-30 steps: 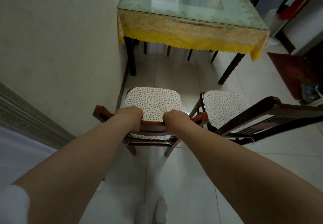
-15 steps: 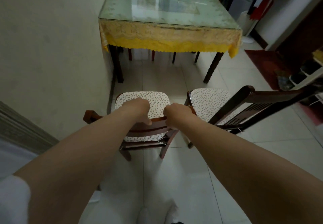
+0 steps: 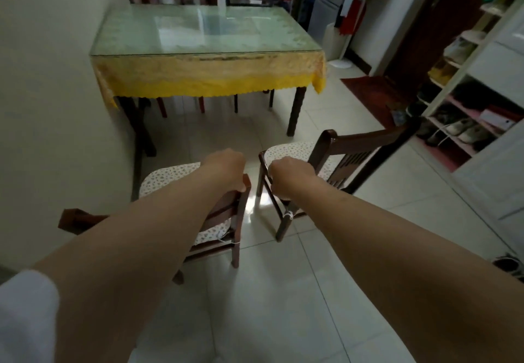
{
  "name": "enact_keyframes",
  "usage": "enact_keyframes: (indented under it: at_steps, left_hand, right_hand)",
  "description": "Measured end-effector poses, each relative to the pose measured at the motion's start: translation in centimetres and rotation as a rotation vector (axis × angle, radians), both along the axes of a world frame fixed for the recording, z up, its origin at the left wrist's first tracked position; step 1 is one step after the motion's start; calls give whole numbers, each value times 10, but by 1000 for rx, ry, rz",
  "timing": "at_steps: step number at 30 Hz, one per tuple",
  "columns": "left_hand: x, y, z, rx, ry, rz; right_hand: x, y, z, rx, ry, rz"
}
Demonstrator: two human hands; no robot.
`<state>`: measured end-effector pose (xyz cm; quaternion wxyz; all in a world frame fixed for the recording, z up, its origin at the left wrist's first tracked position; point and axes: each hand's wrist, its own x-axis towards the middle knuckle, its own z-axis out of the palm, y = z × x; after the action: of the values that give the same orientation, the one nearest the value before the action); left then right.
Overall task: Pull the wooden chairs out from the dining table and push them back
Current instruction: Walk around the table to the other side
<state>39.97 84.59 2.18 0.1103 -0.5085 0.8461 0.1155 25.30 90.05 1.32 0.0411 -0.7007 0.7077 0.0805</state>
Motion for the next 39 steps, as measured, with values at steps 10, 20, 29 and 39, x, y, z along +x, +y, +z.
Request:
enact_keyframes:
  at_steps: [10, 20, 29, 39]
  left_hand:
    - [-163, 56, 0, 16, 29, -141]
    - [-317, 107, -7, -70, 9, -206]
    - [-432, 103, -11, -166, 2, -253]
    - [-554, 22, -12, -197, 37, -325]
  right_hand:
    - [-154, 63, -2, -4, -6, -170]
    - [-289, 128, 7, -9, 43, -282]
    - [-393, 134, -3, 9, 21, -392]
    - [-496, 52, 3, -30, 33, -457]
